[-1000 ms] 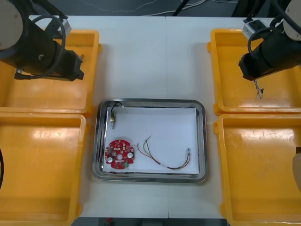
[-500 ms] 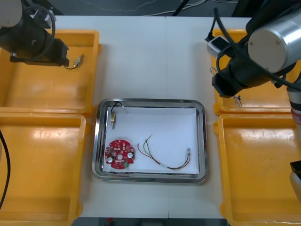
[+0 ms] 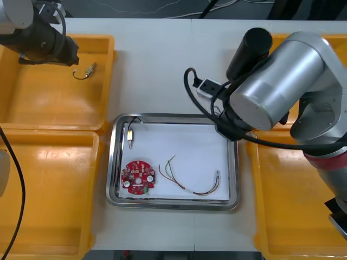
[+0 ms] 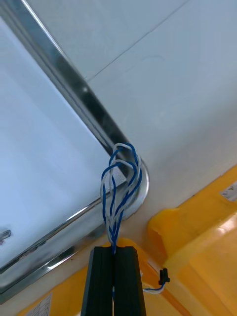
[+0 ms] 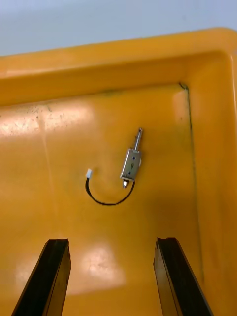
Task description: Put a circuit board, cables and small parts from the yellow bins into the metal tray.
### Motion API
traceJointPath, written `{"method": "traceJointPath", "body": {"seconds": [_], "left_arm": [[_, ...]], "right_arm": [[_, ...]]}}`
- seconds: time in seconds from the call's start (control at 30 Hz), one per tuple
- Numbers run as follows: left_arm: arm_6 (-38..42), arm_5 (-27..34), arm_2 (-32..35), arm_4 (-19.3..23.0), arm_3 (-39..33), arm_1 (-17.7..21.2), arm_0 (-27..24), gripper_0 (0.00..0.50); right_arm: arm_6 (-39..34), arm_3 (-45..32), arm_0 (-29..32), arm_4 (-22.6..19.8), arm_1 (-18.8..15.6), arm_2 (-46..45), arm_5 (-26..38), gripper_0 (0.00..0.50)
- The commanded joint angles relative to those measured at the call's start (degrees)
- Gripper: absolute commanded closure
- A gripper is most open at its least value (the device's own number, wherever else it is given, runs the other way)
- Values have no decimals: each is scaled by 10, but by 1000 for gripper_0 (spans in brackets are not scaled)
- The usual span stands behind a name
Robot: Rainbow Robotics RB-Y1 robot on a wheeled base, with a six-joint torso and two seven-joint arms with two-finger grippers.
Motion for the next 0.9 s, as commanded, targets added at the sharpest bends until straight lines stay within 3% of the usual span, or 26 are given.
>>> {"method": "traceJointPath", "body": {"seconds": [0.03, 0.13, 0.47, 0.7, 0.9], "left_arm": [[-49, -35, 20, -24, 12, -22, -32, 0], [-48, -57, 21, -47, 24, -36, -32, 0], [-52, -143, 23, -58, 81, -63, -32, 0], [-52, -150, 20, -69, 99, -75, -32, 0], [-55, -196, 7, -76, 132, -80, -32, 0]], "right_arm": [[-8, -19, 2, 10, 16, 42, 2, 500], [-6, -19, 0, 10, 29, 64, 2, 500], [20, 25, -34, 2, 75, 106, -10, 500], [108, 65, -45, -2, 89, 111, -53, 500], [167, 106, -45, -13, 89, 114, -93, 500]]}}
